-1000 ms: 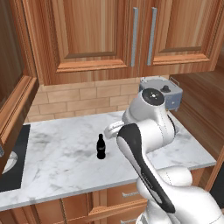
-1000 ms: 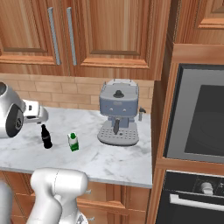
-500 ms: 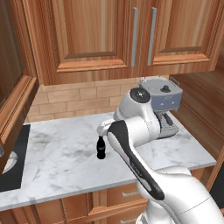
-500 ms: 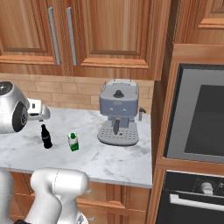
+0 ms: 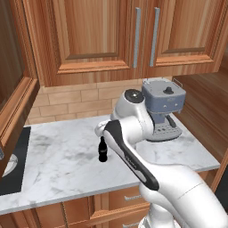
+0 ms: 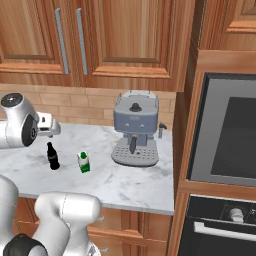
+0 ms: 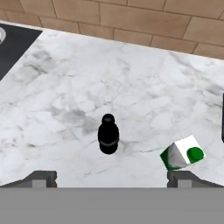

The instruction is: Sort all alcoholic drinks to one cabinet, and non-alcoholic drinks to the other.

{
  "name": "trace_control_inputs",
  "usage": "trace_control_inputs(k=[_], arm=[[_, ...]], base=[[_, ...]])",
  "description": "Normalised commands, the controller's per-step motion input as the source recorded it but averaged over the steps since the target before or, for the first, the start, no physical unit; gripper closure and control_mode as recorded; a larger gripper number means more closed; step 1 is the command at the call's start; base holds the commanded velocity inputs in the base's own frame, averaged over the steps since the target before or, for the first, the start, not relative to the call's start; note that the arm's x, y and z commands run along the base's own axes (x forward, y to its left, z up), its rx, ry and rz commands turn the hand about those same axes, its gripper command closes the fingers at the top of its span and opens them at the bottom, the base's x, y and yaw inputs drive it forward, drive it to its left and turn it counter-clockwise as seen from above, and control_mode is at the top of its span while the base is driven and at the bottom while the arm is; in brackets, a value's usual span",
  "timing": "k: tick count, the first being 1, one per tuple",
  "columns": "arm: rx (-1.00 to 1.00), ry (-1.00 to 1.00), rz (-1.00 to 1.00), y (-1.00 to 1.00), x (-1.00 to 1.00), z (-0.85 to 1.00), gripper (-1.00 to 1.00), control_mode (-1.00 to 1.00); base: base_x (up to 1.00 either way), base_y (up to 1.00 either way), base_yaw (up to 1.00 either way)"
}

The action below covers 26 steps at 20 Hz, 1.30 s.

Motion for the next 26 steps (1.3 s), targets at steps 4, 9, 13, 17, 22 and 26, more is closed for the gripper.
trace_control_inputs(k=[4, 9, 13, 17, 22, 26], arm=[[0.00, 0.02, 0.00, 0.16, 0.28, -0.20, -1.00, -1.00], [0.00, 0.02, 0.00, 0.15, 0.27, -0.20, -1.00, -1.00], [0.00, 0.00, 0.00, 0.11, 0.29, -0.24, -1.00, -1.00], [0.00, 0.00, 0.00, 0.01, 0.25, -0.29, -1.00, -1.00], [0.00, 0.00, 0.00, 0.00, 0.20, -0.30, -1.00, -1.00], [0.00, 0.00, 0.00, 0.06, 0.16, -0.31, -1.00, -1.00]], base=[[0.00, 0.00, 0.00], [0.00, 0.00, 0.00], [0.00, 0.00, 0.00], [0.00, 0.00, 0.00], [0.00, 0.00, 0.00], [0.00, 0.00, 0.00]])
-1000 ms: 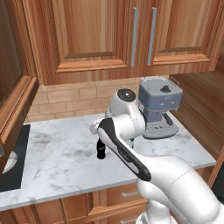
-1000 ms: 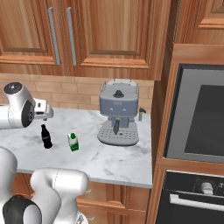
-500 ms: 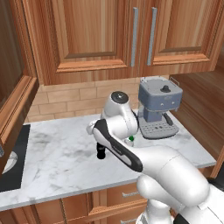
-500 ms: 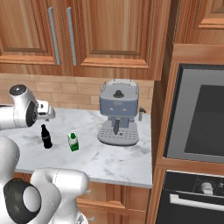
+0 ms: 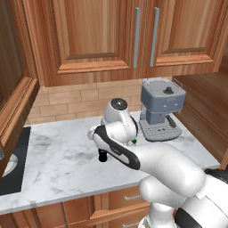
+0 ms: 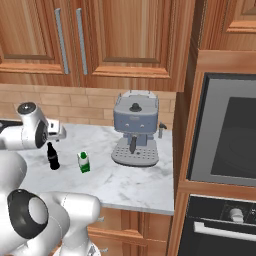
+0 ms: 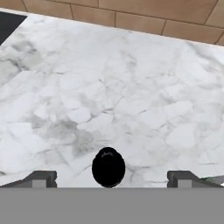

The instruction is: Sort all alcoholic drinks to one cabinet, and non-alcoholic drinks to the other.

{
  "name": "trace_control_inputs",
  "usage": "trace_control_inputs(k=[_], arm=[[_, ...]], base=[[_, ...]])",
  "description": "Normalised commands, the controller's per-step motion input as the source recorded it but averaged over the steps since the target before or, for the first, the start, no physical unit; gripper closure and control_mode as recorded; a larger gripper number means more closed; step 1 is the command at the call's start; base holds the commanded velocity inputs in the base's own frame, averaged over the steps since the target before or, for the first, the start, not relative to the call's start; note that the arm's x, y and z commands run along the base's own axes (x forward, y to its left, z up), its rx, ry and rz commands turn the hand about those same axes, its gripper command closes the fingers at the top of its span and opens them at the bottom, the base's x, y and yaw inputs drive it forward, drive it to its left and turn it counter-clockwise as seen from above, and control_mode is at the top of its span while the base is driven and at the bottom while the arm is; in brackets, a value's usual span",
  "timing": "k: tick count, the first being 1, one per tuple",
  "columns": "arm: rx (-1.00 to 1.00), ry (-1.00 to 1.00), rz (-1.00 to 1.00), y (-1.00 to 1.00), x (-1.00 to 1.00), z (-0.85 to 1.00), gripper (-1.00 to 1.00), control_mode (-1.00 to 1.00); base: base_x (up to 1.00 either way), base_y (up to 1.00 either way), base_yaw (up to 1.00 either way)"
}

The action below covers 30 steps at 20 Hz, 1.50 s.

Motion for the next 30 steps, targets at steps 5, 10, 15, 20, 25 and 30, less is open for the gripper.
trace_control_inputs(k=[5, 10, 15, 20, 25, 30], arm=[[0.00, 0.00, 0.00, 0.15, 0.15, -0.31, -1.00, -1.00], [0.00, 0.00, 0.01, 0.06, 0.08, -0.31, -1.00, -1.00], [0.03, 0.00, 0.02, -0.02, 0.00, -0.34, -1.00, -1.00], [0.02, 0.00, 0.02, -0.02, 0.00, -0.21, -1.00, -1.00], [0.01, -0.02, 0.04, 0.00, 0.03, -0.01, 1.00, -1.00], [0.01, -0.05, 0.05, 0.00, 0.00, -0.02, 1.00, -1.00]], base=[[0.00, 0.00, 0.00], [0.00, 0.00, 0.00], [0.00, 0.00, 0.00], [0.00, 0.00, 0.00], [0.00, 0.00, 0.00], [0.00, 0.00, 0.00]])
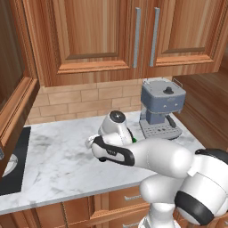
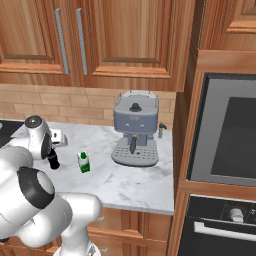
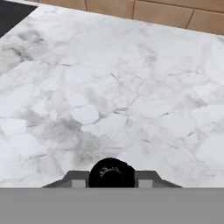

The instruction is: Sort all alcoholic drinks to one cabinet, and non-alcoholic drinks to the other.

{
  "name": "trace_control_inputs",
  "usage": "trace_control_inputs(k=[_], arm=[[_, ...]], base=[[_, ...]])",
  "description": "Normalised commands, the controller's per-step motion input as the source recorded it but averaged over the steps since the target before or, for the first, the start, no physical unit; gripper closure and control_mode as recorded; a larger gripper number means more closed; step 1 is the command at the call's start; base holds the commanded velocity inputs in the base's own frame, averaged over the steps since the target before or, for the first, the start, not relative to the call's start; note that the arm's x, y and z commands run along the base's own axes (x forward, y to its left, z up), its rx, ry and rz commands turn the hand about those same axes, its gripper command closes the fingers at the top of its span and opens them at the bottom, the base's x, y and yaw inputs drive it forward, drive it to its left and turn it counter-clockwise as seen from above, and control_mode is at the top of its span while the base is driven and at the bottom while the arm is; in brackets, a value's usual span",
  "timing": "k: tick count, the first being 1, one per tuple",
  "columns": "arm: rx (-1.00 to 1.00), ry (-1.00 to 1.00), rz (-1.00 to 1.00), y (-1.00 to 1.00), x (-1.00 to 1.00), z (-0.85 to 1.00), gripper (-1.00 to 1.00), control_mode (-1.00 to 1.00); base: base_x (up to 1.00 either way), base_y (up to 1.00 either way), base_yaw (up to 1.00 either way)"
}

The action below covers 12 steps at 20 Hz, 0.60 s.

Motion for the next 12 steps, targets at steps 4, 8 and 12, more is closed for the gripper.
trace_control_inputs(k=[4, 8, 12], arm=[[0.00, -0.05, 0.05, 0.00, 0.00, -0.04, 1.00, -1.00], [0.00, 0.00, 0.03, 0.00, 0.00, -0.03, 1.00, -1.00], [0.00, 0.00, 0.00, 0.00, 0.00, -0.01, 1.00, -1.00]], base=[[0.00, 0.00, 0.00], [0.00, 0.00, 0.00], [0.00, 0.00, 0.00]])
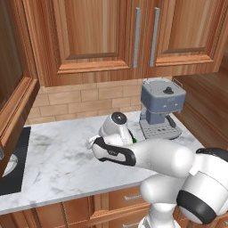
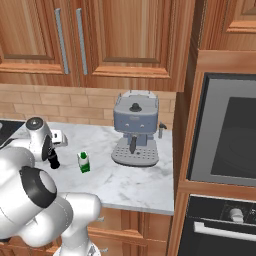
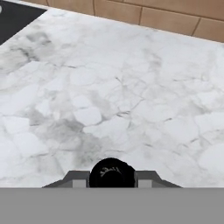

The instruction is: Sort all alcoholic drinks to one cabinet, and non-alcoholic drinks to the other.

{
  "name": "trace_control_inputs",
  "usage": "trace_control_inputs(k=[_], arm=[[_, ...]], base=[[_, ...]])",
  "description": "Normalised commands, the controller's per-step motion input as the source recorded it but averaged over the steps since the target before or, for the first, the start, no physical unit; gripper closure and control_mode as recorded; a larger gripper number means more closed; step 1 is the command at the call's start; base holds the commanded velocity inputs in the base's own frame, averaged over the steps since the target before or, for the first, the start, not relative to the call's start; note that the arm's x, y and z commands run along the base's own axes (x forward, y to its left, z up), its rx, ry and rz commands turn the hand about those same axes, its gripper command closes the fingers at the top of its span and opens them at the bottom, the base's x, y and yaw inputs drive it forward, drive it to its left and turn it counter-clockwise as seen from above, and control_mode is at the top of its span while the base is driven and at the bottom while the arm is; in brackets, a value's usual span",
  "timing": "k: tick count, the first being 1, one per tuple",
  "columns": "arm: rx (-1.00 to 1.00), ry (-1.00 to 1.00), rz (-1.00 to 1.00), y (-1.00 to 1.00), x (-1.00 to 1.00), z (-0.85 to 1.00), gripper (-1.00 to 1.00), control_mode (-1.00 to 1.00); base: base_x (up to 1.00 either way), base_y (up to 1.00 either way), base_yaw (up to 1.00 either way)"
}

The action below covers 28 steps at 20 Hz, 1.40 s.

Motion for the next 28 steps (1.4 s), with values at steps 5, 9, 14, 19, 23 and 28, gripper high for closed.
trace_control_inputs(k=[5, 9, 14, 19, 23, 28], arm=[[0.01, 0.00, 0.01, 0.00, 0.00, -0.03, 1.00, -1.00], [0.03, 0.00, 0.00, 0.00, 0.00, -0.01, 1.00, -1.00], [0.00, -0.02, 0.00, 0.01, -0.05, 0.17, 1.00, -1.00], [0.00, -0.01, 0.00, 0.00, -0.27, 0.37, 1.00, -1.00], [0.00, 0.00, 0.00, 0.00, -0.38, 0.37, 1.00, -1.00], [0.00, 0.00, -0.01, -0.11, -0.43, 0.42, 1.00, -1.00]], base=[[0.00, 0.00, 0.00], [0.00, 0.00, 0.00], [0.00, 0.00, 0.00], [0.00, 0.00, 0.00], [0.00, 0.00, 0.00], [0.00, 0.00, 0.00]])
